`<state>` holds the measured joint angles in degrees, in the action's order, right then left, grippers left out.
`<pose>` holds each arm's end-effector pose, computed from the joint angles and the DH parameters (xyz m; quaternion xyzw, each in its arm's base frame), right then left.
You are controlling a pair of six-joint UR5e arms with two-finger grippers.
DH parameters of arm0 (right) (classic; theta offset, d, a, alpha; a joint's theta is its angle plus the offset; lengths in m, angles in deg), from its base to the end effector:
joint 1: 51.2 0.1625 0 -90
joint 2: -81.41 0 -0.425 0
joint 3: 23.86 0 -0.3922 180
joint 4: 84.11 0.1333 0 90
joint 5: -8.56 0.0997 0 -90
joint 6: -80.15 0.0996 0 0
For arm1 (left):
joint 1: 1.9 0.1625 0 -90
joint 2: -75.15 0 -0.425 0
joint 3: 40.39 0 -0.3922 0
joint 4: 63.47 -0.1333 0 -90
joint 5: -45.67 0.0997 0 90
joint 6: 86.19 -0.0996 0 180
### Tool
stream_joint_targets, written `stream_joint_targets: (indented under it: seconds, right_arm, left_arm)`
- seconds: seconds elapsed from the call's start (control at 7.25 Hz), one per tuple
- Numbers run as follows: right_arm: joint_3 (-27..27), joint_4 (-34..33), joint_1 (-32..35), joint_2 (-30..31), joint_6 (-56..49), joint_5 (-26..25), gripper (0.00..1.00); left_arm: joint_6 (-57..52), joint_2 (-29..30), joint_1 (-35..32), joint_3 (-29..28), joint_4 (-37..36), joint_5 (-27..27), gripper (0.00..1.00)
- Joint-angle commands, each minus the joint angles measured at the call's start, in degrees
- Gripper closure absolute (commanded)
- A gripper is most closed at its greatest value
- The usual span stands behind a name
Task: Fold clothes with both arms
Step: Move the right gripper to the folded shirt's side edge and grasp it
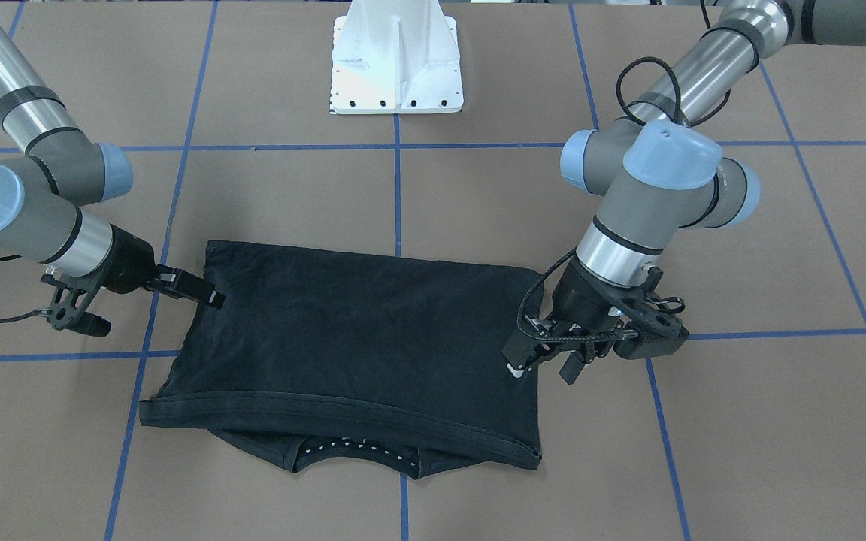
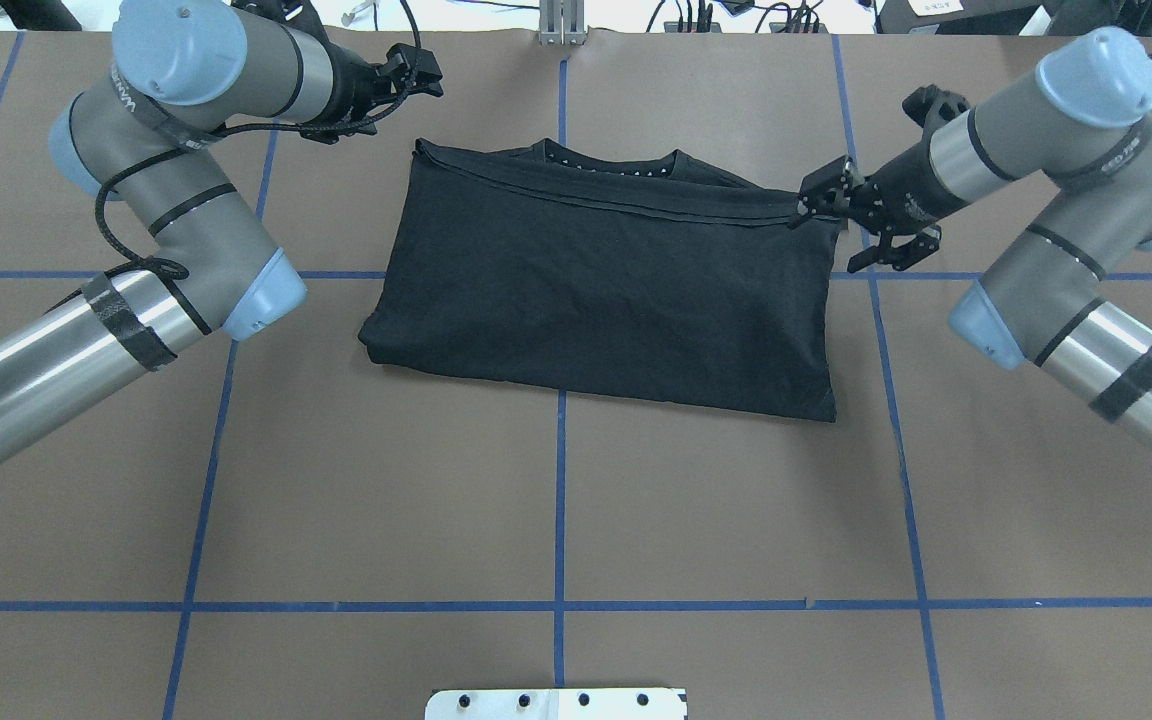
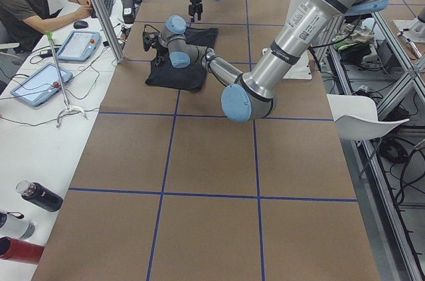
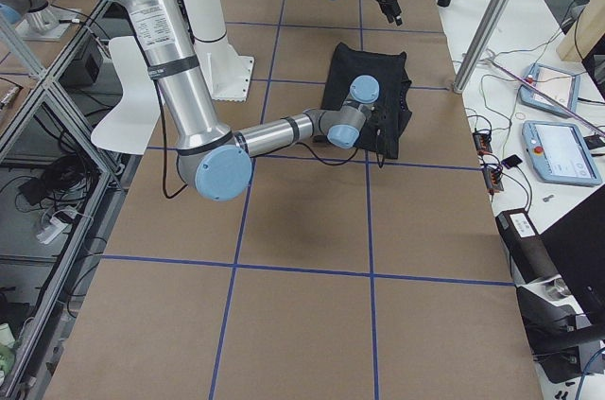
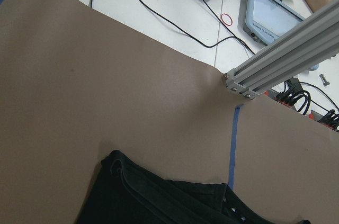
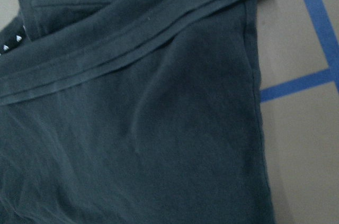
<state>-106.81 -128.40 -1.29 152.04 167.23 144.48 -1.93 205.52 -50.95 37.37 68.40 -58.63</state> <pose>-0.3621 -0.5261 0.4319 -0.1068 -0.5517 0.1475 0.8139 0.4068 -0.6346 0.2407 0.1713 0.5522 -0.2336 0.7818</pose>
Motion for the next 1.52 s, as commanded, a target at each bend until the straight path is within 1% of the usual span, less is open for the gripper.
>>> stream_joint_targets:
  seconds: [0.0, 0.28, 0.69, 0.97, 1.1, 1.38]
  right_arm:
    - [-2.4, 0.0, -2.8, 3.4, 0.0, 0.0, 0.0]
    - [-2.5, 0.0, -5.1, 3.6, 0.0, 0.0, 0.0]
    - [-2.4, 0.0, -6.6, 4.1, 0.0, -0.7, 0.01]
    - [-2.4, 0.0, -6.7, 4.1, 0.0, -0.7, 0.16]
    - [-2.3, 0.0, -7.0, 4.1, 0.0, -0.7, 0.18]
    - [-2.4, 0.0, -7.1, 4.4, 0.0, -0.7, 0.19]
  left_arm:
    - [0.2, -0.1, 0.0, 0.4, -0.2, 0.0, 0.01]
    - [0.4, 0.0, 0.0, 0.8, -0.2, 0.0, 0.01]
    - [0.5, -0.5, 0.0, 2.4, -0.3, 0.0, 0.01]
    - [0.5, -1.1, 0.1, 2.4, -0.2, 0.1, 0.01]
    - [0.5, -1.1, 0.1, 2.4, -0.2, 0.1, 0.01]
    - [0.5, -1.1, 0.1, 2.6, -0.2, 0.1, 0.01]
